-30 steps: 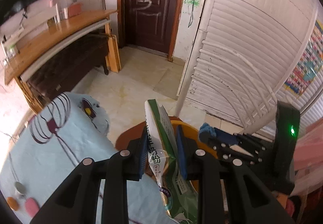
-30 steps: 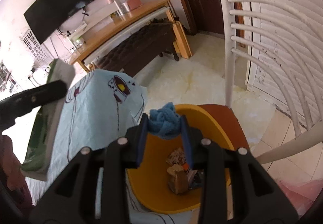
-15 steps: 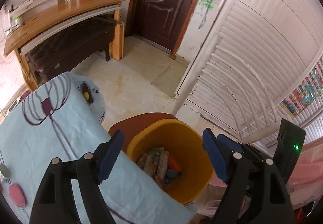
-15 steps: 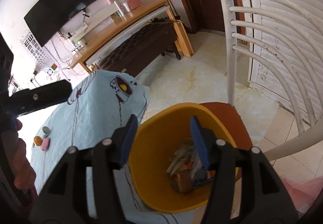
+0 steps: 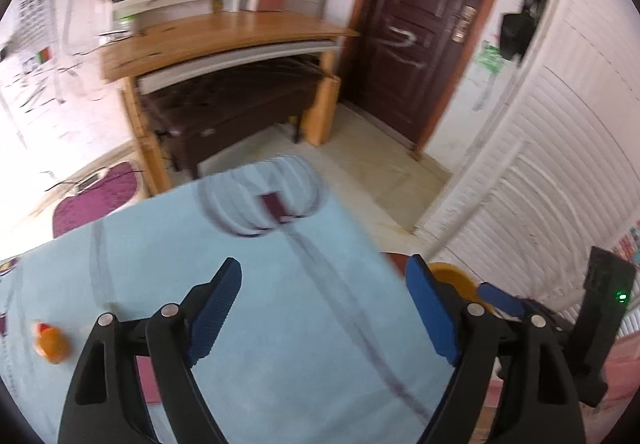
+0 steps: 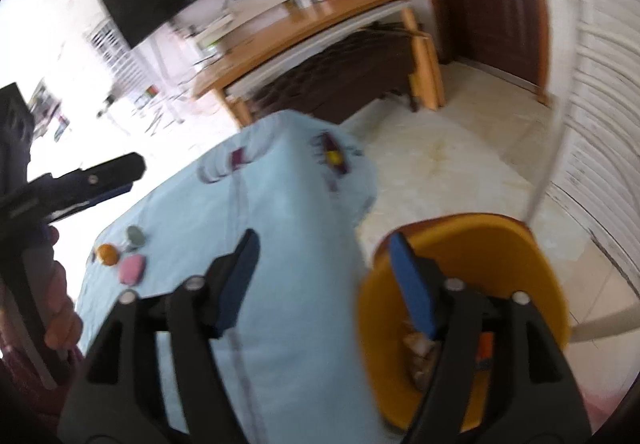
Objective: Collect trash
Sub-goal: 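Move both tools back over the remaining trash on the bed, then grasp the white funnel-shaped cup with the left tool while the right tool grasps the pink pad, then carry the white cup and pink pad with both tools over the yellow bin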
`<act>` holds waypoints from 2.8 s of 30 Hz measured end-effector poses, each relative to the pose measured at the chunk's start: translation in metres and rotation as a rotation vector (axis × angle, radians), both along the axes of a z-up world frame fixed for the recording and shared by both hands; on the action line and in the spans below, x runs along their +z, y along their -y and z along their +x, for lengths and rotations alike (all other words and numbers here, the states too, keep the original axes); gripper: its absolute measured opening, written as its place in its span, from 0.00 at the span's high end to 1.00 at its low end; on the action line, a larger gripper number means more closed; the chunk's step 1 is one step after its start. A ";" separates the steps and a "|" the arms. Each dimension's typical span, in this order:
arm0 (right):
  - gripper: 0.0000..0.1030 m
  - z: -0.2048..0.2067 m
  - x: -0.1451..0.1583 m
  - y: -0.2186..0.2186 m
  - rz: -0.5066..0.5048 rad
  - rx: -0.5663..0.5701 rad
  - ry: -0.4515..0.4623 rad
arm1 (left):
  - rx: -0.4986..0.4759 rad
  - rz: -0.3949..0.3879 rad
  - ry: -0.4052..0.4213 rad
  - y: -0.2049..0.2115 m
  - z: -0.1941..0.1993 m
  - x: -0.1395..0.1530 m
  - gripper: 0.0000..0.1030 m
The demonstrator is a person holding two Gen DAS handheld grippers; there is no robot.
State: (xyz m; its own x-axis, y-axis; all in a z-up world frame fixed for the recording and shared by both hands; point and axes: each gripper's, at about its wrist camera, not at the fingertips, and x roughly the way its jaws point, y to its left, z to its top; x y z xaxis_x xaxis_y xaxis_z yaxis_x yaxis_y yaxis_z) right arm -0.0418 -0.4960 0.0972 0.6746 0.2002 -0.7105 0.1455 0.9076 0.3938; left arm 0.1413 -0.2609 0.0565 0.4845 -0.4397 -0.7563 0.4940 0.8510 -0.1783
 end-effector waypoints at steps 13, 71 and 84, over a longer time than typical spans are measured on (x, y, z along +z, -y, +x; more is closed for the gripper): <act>0.23 0.056 -0.002 -0.143 -0.030 0.291 -0.056 | 0.139 0.067 -0.096 -0.112 0.044 -0.031 0.20; 0.55 0.098 -0.010 -0.245 -0.191 0.428 -0.084 | 0.239 0.007 -0.109 -0.185 0.066 -0.042 0.53; 0.55 0.054 0.011 -0.116 -0.065 0.131 0.002 | 0.198 0.050 0.028 -0.152 0.033 -0.019 0.53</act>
